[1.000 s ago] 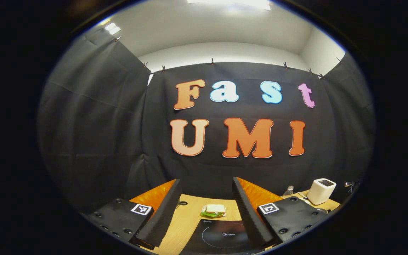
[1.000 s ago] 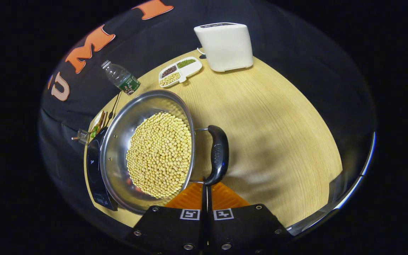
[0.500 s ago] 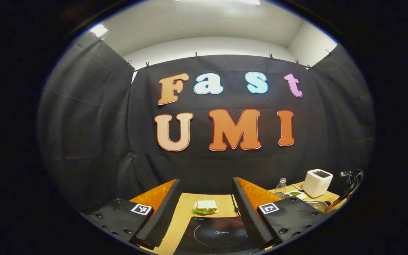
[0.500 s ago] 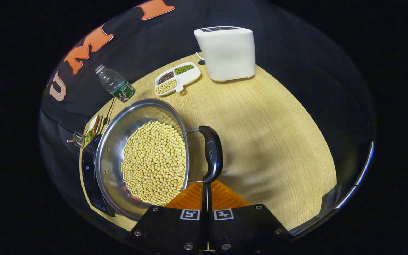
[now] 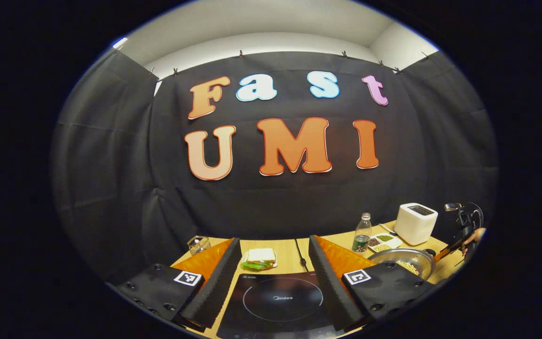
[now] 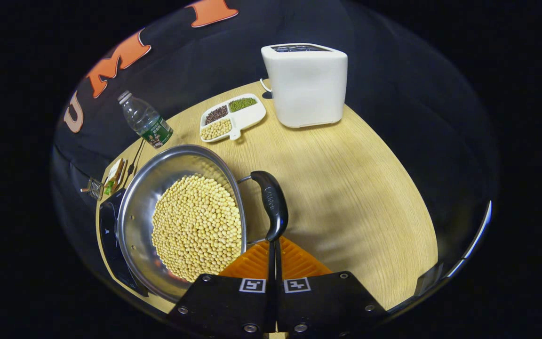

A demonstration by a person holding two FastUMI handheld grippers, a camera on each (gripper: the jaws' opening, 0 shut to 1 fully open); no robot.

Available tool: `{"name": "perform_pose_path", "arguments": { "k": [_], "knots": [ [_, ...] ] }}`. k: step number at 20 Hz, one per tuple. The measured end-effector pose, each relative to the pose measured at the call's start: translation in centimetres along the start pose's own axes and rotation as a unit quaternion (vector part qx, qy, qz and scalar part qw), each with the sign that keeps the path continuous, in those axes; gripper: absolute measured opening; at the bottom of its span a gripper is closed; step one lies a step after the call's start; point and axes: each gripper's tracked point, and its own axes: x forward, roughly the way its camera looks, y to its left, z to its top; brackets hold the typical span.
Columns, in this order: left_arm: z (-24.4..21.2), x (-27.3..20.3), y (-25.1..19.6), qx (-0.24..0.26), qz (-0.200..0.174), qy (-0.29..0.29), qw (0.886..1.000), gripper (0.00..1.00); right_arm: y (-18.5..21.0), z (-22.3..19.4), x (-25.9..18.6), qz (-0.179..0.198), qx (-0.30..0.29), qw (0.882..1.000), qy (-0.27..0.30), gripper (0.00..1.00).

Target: First push the handle of the pot to place it horizontally, then grasp the pot with both hands and set it on the induction cooktop.

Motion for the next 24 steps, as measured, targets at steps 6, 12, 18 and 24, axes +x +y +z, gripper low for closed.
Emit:
{"name": "perform_pose_path", "arguments": {
  "k": [6, 12, 18, 24],
  "knots": [
    [-7.8, 2.6, -6.4, -0.02, -0.066, 0.118, 0.991, 0.95, 1.1, 0.6, -1.9, 0.056, 0.025, 0.998, -0.005, 0.0],
    [-14.1, 5.0, -12.2, -0.002, -0.109, 0.213, 0.971, 0.95, 0.8, 4.6, -4.6, 0.062, 0.001, 0.995, -0.076, 0.35],
    [-19.2, 5.9, -18.2, -0.05, -0.161, 0.318, 0.933, 0.95, 3.4, 4.4, -3.5, 0.063, -0.05, 0.994, -0.079, 0.71],
    [-23.9, 8.2, -20.3, -0.054, -0.163, 0.383, 0.907, 0.95, 2.4, 4.7, -2.1, 0.026, -0.065, 0.994, -0.082, 0.75]
  ]
}}
